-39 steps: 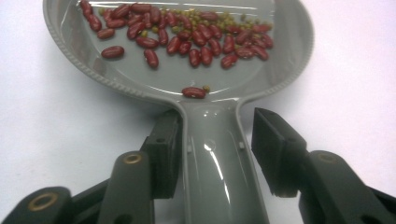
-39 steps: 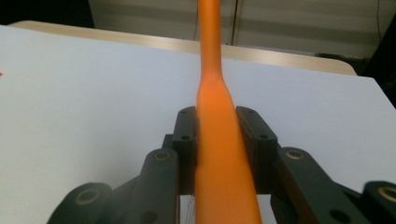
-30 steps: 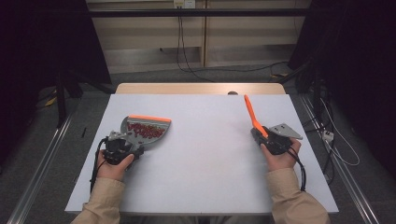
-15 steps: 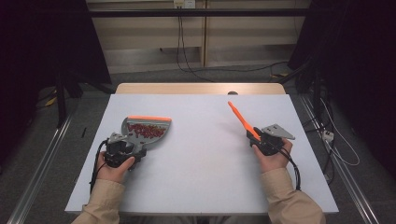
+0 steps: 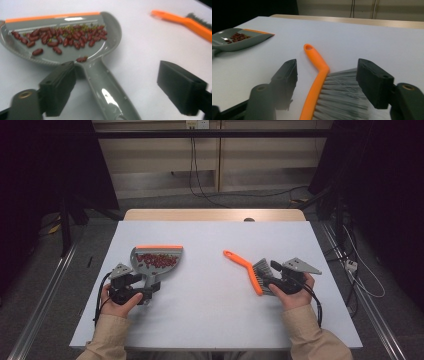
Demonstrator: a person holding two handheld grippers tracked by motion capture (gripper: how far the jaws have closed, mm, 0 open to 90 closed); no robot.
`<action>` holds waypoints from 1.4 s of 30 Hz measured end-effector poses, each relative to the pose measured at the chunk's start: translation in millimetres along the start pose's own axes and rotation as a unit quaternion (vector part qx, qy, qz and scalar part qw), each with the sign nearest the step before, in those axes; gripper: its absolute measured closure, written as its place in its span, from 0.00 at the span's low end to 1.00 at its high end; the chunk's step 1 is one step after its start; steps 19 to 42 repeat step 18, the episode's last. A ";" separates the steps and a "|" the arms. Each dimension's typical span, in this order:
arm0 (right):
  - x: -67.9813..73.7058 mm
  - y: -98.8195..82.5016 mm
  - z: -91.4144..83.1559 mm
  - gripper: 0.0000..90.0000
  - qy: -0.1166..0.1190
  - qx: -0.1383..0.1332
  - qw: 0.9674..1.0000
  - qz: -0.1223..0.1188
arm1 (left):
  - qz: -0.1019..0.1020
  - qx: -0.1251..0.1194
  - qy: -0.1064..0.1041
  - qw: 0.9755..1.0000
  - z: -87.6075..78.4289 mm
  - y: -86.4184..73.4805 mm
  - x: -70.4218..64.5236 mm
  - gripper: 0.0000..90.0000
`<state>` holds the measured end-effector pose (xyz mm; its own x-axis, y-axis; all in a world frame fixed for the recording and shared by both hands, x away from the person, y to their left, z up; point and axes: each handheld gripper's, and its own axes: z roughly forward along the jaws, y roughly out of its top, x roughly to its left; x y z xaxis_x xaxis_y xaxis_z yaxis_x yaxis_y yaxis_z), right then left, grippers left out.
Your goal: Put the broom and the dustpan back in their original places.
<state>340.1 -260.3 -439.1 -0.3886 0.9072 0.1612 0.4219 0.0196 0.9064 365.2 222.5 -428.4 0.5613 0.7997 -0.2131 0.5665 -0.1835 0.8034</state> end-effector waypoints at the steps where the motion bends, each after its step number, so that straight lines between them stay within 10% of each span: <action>1: -0.9 -1.3 -3.0 0.35 0.003 -0.003 1.000 0.001 | 0.002 -0.007 -0.004 1.000 -1.3 0.1 -0.1 0.16; 13: -2.1 -18.4 -31.5 0.24 0.021 0.010 1.000 -0.013 | 0.048 -0.039 -0.046 0.997 -5.2 -0.4 -5.0 0.08; 42: -3.4 -22.9 -34.7 0.24 0.024 0.016 0.999 -0.017 | 0.049 -0.051 -0.050 0.996 -5.8 -0.1 -4.5 0.07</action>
